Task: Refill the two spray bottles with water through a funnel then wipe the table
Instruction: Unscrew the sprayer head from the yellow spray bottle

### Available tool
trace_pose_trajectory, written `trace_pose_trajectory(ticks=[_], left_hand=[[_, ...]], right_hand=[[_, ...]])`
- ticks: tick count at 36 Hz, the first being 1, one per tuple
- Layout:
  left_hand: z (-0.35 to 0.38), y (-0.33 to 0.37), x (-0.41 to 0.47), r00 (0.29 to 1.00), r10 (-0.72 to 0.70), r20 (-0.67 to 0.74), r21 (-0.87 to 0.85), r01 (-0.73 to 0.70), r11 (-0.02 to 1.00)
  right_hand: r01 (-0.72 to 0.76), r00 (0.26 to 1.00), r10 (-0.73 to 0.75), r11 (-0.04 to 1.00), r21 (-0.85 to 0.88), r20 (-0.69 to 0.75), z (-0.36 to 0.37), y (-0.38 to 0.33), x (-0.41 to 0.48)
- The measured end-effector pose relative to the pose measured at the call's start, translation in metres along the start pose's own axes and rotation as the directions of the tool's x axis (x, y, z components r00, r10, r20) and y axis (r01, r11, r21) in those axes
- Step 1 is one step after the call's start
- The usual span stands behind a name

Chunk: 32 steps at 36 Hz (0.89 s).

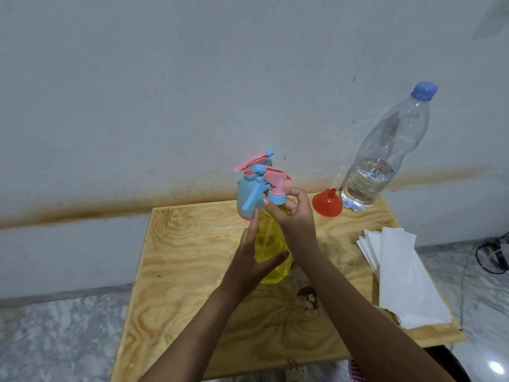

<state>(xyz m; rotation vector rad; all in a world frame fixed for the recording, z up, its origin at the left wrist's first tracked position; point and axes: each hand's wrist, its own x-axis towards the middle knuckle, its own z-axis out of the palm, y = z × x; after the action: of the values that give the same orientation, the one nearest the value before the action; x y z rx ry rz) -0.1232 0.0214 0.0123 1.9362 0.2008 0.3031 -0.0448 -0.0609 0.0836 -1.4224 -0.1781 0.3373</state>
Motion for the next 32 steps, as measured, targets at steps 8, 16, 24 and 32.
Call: trace_pose_trajectory(ticks=[8,16,24,32], left_hand=[[-0.005,-0.006,0.002,1.000,-0.008,-0.020,0.019,0.008,1.000],[-0.005,-0.012,-0.002,0.999,0.011,-0.035,-0.005,-0.011,1.000],[-0.008,-0.012,-0.005,0.997,0.049,-0.053,0.021,-0.048,0.999],[-0.007,-0.019,-0.013,0.999,0.038,0.009,0.073,-0.038,0.997]], right_hand=[[0.076,0.989,-0.070,0.996,-0.037,0.127,0.003,0.001,-0.001],[0.004,0.995,0.004,0.997,-0.077,0.098,0.005,0.011,-0.001],[0.079,0.981,-0.077,0.997,0.001,0.179,-0.001,0.005,-0.001],[0.112,0.981,-0.132,0.983,0.143,0.142,-0.004,-0.028,0.016]])
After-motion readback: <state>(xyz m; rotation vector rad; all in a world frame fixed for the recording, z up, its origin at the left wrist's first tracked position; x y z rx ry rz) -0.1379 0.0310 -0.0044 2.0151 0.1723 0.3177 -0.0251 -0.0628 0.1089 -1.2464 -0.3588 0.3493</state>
